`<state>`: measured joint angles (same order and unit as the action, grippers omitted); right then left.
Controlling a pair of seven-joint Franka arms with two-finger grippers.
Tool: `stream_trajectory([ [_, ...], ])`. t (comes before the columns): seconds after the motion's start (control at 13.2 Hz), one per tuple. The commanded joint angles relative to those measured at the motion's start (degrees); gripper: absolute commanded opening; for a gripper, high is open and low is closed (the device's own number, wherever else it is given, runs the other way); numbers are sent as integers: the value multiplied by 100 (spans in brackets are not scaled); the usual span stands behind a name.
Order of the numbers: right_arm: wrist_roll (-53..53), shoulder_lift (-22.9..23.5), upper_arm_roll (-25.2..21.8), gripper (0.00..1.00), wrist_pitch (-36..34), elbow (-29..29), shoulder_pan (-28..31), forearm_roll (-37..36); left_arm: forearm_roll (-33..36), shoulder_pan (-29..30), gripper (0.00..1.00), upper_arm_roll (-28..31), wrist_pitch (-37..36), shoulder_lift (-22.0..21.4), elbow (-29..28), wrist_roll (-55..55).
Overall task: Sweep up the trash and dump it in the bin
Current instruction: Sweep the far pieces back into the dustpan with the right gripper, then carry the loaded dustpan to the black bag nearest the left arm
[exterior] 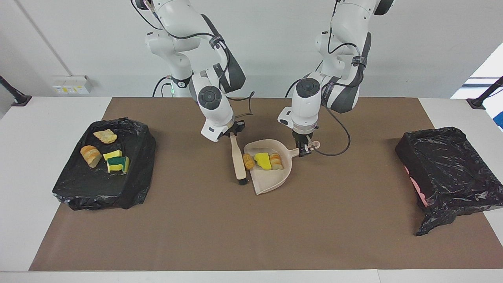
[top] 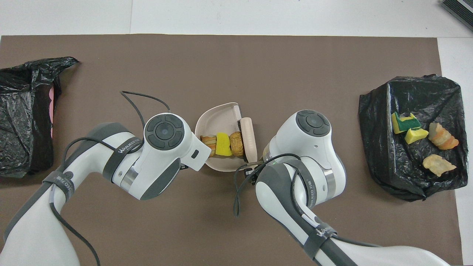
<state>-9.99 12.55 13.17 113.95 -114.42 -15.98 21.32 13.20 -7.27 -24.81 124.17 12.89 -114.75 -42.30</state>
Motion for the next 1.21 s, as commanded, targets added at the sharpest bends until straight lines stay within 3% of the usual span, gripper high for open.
stream_trajectory([
  [0.0, -292, 11, 1, 0, 118, 174, -151, 416, -28, 111, 0, -24, 142, -182, -275, -50],
  [0.15, -441, -67, -8, 0, -13, 262, -151, 329, -28, 129, 0, -24, 151, -181, -275, -94],
  [0.68, -846, -1008, -69, 0, -1058, 254, 51, -619, -28, 243, 0, -15, 160, -164, -258, -375],
  [0.98, -916, -1105, -60, 0, -1296, 192, 34, -1173, -28, 269, 0, -15, 151, -155, -232, -410],
  [1.13, -1633, -1227, 1, 0, -1437, 184, -106, -1428, -28, 261, 0, 11, 125, -137, -162, -690],
])
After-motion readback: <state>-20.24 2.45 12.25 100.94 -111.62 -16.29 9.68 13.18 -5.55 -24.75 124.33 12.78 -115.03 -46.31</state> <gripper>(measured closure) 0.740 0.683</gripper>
